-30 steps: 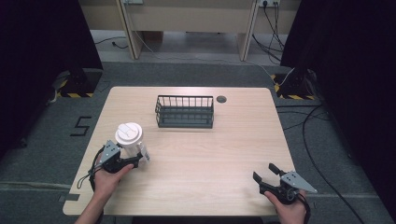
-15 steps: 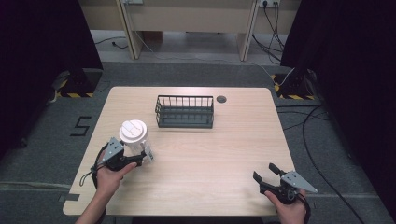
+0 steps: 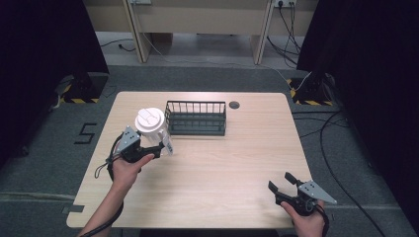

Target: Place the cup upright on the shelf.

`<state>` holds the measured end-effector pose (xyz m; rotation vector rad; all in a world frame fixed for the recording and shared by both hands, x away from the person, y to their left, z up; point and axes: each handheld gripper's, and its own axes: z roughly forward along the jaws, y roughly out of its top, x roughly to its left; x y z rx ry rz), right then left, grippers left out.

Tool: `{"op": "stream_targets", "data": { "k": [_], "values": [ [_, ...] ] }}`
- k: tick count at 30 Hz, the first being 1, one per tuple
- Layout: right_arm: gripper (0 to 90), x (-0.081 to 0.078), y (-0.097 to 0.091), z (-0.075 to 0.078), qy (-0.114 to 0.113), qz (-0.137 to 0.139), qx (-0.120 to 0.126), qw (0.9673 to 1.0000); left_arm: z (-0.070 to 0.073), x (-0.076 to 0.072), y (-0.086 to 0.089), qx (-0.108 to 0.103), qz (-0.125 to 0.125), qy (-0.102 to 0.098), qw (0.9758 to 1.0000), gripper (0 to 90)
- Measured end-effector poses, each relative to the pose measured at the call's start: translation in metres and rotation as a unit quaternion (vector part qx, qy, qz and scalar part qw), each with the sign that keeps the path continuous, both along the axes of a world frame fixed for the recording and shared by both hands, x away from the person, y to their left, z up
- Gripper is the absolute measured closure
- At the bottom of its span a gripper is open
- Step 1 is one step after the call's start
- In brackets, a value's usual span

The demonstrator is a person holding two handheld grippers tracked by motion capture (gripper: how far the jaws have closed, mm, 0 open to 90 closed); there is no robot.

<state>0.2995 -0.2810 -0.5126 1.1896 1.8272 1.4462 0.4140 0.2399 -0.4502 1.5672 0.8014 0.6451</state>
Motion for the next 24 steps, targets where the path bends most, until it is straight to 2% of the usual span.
{"op": "stream_targets", "data": {
  "k": [4,24],
  "values": [
    [23.1,0.000,0.000,0.000,0.002,-0.001,0.002,1.0000,0.005,0.008,-0.011,0.008,-0.007,-0.002,0.9999,17.5],
    [23.3,0.000,0.000,0.000,0.000,0.002,-0.002,1.0000,0.035,0.049,-0.048,0.009,-0.019,-0.017,0.9996,17.5]
  ]
}}
